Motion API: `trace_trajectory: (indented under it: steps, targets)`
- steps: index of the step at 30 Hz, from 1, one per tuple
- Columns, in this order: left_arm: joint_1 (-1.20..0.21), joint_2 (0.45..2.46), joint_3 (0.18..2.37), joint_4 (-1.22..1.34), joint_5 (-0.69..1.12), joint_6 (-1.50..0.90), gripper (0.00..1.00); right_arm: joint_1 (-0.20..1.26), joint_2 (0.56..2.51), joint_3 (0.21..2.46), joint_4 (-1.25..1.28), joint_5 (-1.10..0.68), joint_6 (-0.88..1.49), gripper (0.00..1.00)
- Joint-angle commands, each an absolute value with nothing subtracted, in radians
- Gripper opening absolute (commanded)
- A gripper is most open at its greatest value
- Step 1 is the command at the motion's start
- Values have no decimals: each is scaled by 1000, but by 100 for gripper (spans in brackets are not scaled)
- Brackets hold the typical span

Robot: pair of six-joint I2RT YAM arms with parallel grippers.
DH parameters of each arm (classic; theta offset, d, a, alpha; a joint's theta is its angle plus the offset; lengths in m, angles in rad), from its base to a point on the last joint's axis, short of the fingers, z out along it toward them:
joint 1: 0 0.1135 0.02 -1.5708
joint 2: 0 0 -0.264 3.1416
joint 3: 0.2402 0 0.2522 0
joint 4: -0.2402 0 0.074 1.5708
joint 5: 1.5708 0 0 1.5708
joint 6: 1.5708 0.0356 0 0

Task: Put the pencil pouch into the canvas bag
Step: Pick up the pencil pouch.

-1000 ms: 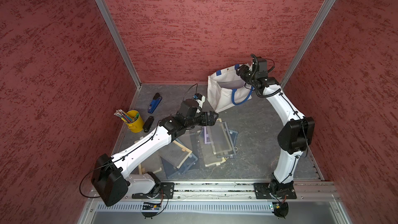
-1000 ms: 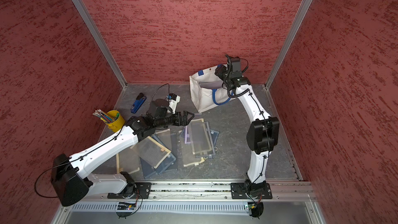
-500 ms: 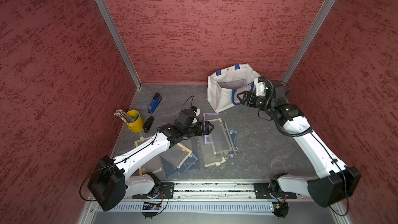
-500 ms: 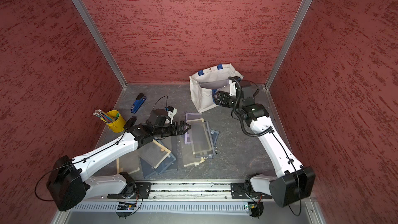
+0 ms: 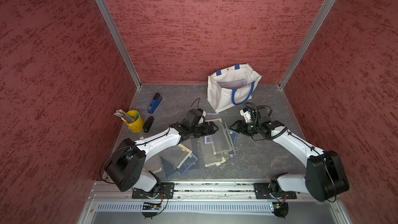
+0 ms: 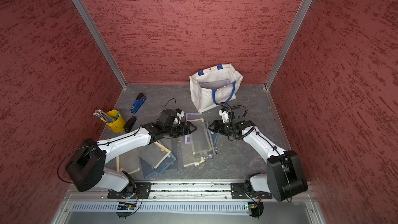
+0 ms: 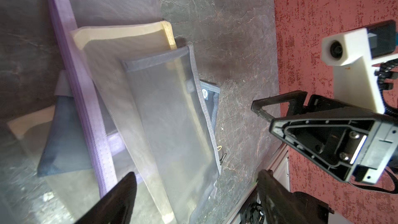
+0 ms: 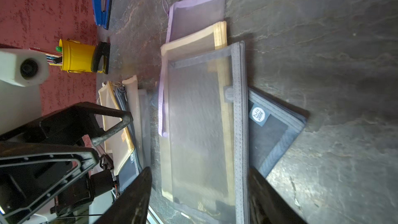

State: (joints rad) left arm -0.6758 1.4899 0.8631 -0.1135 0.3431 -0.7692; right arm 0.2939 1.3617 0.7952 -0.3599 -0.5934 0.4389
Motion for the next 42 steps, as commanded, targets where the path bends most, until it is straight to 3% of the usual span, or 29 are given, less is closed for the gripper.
trace_trajectory:
  steps: [1, 33, 39, 42]
  targets:
    - [-687, 1536, 864, -37, 367, -793, 81, 300, 1400, 778, -243, -650, 439, 65]
    - [-715, 1809, 934, 52, 386, -874, 49, 313, 1637, 633, 59, -701, 536, 54]
    - [-718, 1811, 930, 120, 407, -885, 21, 322, 1627, 628, 85, -717, 552, 53]
    - [-714, 1775, 909, 142, 408, -877, 0, 324, 1581, 611, 141, -746, 582, 53]
